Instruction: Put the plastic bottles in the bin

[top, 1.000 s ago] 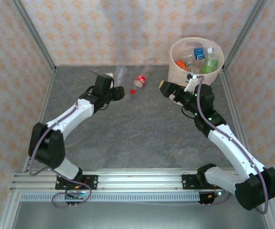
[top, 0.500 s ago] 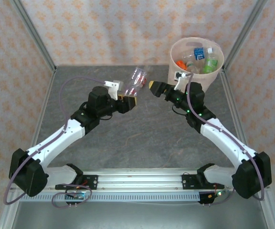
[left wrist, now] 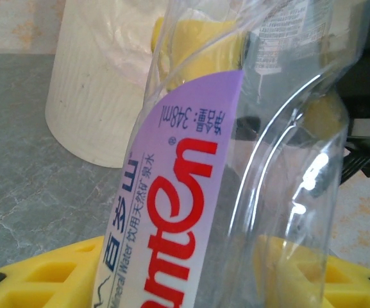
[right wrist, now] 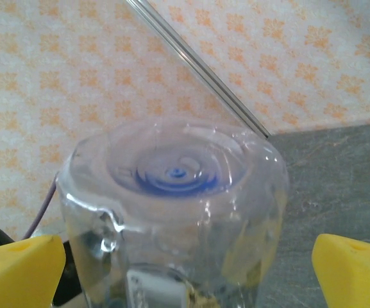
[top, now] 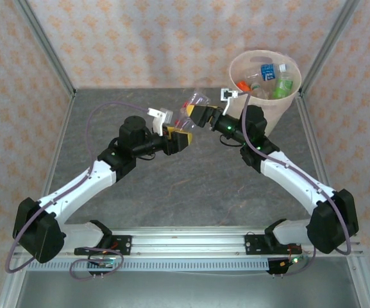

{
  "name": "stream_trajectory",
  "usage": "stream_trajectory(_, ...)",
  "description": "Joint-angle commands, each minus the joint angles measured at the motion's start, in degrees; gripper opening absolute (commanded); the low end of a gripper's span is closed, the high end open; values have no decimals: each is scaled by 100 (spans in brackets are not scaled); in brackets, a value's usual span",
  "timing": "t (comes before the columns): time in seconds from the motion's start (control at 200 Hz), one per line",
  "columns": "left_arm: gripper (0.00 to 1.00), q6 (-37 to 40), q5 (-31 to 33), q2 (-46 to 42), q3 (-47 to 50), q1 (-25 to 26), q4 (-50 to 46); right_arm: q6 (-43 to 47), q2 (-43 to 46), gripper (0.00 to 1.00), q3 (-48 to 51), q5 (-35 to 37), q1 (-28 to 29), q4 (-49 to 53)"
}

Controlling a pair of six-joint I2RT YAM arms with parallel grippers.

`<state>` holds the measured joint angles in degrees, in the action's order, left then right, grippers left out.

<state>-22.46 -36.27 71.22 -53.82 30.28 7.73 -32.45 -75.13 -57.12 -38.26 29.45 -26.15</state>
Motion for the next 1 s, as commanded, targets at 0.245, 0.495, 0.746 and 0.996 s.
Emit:
stream_trajectory(0.245,0,205,-333,269,-327,55,85,-97,-33,99,-334,-538,69,-412)
stream_trajectory(0.495,0,200,-271,323,-366,63,8,33,-6,88,-345,-659,69,-200)
stream_trajectory(0.746,9,139,-204,355,-319,72,39,362,187,63,-368,-209,69,366)
stream_trajectory(0.996,76,40,-366,94,50,66,633,1055,362,48,-754,33,69,1364)
